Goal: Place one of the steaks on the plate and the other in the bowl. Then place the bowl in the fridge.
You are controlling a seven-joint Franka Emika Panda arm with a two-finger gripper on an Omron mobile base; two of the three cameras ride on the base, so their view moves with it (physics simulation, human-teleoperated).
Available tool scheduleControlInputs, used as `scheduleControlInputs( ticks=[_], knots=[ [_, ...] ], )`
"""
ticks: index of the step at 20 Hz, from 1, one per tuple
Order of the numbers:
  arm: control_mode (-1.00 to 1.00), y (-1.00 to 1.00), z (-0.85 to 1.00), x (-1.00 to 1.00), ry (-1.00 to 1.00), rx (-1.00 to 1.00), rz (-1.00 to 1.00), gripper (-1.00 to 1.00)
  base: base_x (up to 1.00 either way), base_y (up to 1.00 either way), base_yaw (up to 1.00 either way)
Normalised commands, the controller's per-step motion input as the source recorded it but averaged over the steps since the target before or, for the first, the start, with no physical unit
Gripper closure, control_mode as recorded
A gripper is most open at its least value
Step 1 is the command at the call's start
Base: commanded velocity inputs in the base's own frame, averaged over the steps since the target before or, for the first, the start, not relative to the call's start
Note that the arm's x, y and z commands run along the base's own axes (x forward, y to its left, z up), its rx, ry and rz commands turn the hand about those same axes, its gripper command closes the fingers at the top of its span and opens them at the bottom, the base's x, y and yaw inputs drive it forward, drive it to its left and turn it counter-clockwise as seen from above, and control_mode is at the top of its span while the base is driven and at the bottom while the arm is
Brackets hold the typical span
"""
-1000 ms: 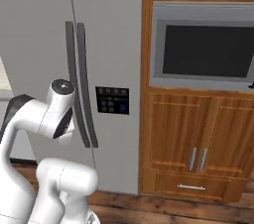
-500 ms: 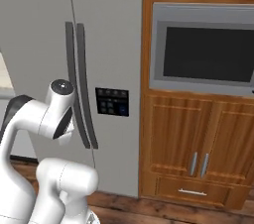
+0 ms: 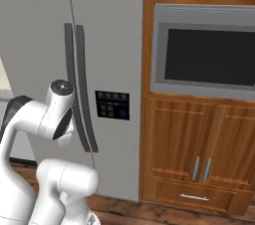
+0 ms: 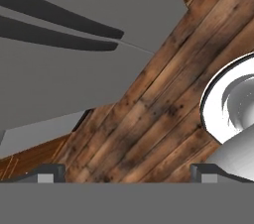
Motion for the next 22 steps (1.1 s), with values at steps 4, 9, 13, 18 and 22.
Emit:
scheduleControlInputs(
  ticks=[4, 9, 13, 18, 22],
  knots=[
    [1.00, 0.00, 0.00, 0.00, 0.00, 0.00, 0.00, -1.00, 0.13, 0.00, 0.02],
    [-1.00, 0.00, 0.00, 0.00, 0.00, 0.00, 0.02, -1.00, 0.00, 0.00, 0.01],
    [-1.00, 0.02, 0.16, 0.00, -0.03, 0.00, 0.13, -1.00, 0.00, 0.00, 0.00],
    [-1.00, 0.19, 0.36, 0.00, -0.03, -0.10, 0.11, -1.00, 0.00, 0.00, 0.00],
    [-1.00, 0.31, 0.37, -0.10, -0.03, -0.28, 0.01, -1.00, 0.00, 0.00, 0.00]
  ],
)
